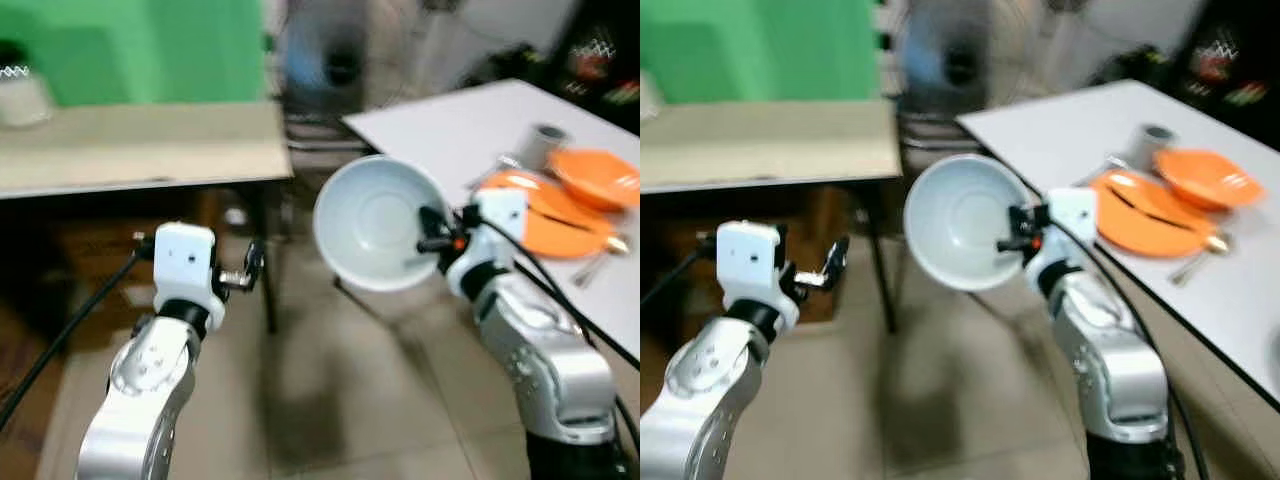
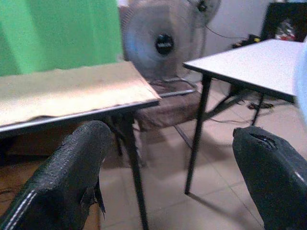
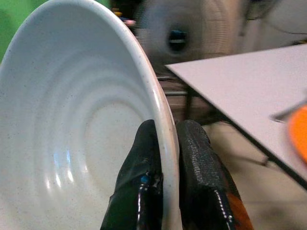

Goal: Setting the table

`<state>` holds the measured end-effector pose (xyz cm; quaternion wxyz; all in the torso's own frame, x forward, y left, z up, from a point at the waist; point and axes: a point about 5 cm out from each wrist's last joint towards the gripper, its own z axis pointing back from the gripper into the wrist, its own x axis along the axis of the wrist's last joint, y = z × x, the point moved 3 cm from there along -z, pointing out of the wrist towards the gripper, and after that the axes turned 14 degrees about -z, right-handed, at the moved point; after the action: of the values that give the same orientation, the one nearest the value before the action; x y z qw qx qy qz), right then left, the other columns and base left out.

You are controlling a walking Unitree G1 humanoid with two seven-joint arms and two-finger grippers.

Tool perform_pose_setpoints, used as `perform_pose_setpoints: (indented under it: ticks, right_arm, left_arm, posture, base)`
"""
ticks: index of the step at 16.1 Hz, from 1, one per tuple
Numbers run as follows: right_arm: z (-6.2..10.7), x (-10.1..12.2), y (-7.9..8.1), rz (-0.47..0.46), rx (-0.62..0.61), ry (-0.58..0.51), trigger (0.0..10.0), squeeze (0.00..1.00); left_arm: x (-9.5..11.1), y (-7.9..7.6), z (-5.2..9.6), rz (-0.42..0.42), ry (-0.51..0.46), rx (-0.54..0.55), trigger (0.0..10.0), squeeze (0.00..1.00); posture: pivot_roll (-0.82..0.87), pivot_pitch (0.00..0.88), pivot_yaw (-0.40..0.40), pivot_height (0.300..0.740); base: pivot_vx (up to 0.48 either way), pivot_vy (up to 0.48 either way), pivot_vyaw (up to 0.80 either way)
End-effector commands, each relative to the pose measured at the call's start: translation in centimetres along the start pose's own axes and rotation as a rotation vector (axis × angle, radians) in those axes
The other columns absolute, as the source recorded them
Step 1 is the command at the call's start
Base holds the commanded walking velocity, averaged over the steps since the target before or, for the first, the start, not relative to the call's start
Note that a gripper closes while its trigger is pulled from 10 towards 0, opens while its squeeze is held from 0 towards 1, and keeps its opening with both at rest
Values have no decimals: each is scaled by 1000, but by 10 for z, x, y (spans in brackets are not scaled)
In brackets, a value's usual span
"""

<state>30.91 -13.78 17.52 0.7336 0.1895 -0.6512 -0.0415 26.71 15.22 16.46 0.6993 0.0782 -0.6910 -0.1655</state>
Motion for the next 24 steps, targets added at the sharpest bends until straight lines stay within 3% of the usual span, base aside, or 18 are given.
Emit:
perform_pose_setpoints:
  ticks: [1, 5, 10, 24]
  right_arm:
    - [-1, 5, 4, 3, 11, -12, 10000, 0]
    - [2, 4, -5, 14, -44, -8, 10000, 0]
    - [5, 3, -12, 25, -82, -8, 10000, 0]
    - [8, 4, -17, 57, -105, -9, 10000, 0]
  left_arm:
    - [-1, 4, 1, 0, 4, 25, 10000, 0]
    - [-1, 9, 0, 50, 11, 63, 10000, 0]
    - [-1, 4, 1, 36, 0, 39, 10000, 0]
    - [3, -2, 1, 54, -34, 3, 10000, 0]
  posture:
    - [-79, 0, -67, 740]
    - [-79, 0, -72, 740]
    - [-78, 0, -72, 740]
    - [-95, 0, -74, 740]
  base:
    - [0, 0, -800]
    - [0, 0, -800]
    - [0, 0, -800]
    - [0, 0, -800]
